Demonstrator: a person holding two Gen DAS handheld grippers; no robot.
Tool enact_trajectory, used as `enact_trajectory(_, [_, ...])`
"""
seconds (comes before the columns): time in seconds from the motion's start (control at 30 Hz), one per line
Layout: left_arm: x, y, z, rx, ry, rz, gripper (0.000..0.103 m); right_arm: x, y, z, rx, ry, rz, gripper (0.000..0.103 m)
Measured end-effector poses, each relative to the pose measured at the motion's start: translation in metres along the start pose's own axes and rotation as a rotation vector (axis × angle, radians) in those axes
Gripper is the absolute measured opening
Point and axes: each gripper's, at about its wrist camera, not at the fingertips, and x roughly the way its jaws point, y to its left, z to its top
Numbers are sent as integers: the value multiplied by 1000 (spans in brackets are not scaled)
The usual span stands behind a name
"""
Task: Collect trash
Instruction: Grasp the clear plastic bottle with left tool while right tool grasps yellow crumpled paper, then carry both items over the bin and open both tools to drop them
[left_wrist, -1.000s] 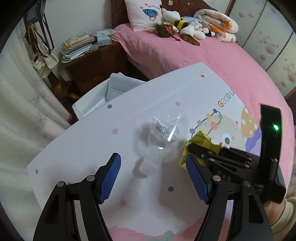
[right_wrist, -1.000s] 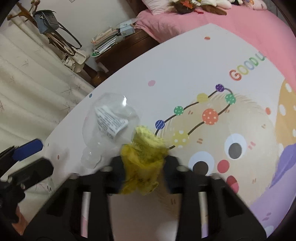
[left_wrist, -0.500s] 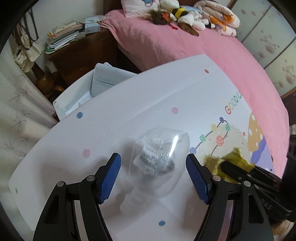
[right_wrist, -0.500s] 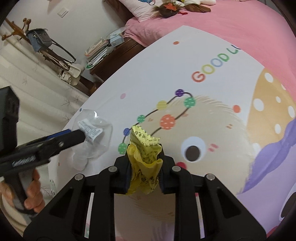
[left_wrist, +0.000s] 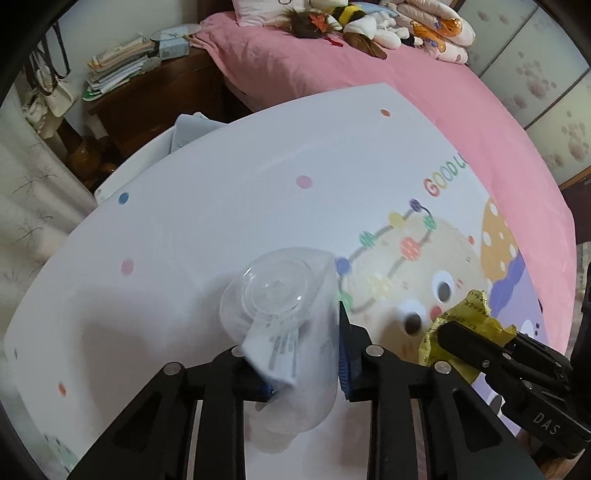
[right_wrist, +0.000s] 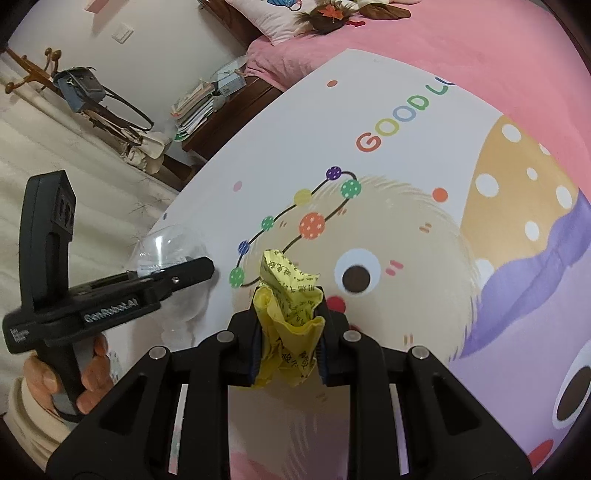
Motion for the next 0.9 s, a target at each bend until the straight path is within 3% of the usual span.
enact_trajectory(0.17, [-31,-23,-32,-56,-22,-2,24,-28,1,-19,-15,5,24,20])
enact_trajectory(0.37, [-82,-75,-97,-148,-83,2,24,-90,-13,-51,-58,6,79,19])
enact_trajectory(0.67, [-149,-195,-239,-268,-199,74,24,-205,-56,-122,-233,43,189,19])
enact_trajectory(0.9, [-165,-271,-343,-350,-199,100,24,-286,-98,-191,-377,99,215,19])
